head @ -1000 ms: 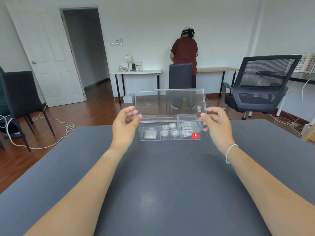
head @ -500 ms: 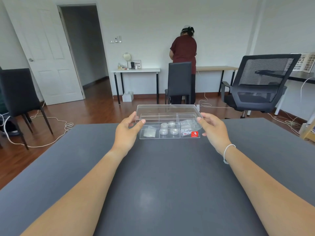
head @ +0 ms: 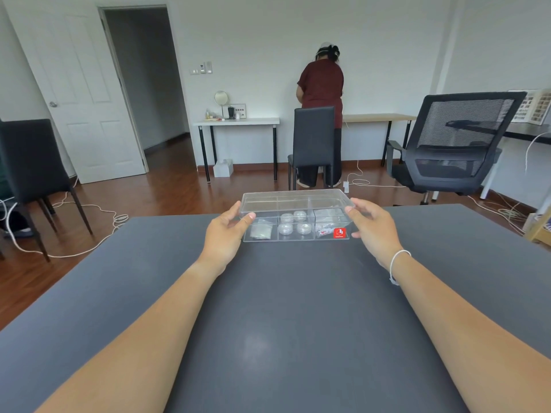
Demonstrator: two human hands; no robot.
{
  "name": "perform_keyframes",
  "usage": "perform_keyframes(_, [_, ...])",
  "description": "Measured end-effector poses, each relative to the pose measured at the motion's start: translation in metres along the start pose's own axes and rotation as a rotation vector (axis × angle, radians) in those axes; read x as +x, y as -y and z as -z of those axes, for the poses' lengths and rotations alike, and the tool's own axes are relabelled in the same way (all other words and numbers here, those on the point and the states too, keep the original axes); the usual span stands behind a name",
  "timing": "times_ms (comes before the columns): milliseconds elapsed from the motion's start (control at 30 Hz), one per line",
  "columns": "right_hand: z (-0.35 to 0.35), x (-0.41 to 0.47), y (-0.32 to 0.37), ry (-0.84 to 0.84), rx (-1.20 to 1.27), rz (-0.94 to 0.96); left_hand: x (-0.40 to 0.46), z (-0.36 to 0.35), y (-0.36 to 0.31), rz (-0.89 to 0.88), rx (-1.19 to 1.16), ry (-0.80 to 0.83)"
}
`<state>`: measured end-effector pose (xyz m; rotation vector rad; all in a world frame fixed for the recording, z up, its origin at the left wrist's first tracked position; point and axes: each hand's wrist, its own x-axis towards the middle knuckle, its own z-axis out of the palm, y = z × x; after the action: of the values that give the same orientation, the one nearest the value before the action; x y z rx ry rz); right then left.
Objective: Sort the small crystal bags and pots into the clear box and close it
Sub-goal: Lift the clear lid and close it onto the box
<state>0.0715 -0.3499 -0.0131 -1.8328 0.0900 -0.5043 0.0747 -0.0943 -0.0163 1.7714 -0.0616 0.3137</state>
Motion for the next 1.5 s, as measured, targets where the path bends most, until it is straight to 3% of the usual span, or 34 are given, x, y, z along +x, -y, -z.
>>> perform_keyframes(1500, [-0.0032,-0.0028,0.0015,-0.045,-0.009,-0.064,0.0014,-0.0024,-0.004,0.016,-0.027,-0.019])
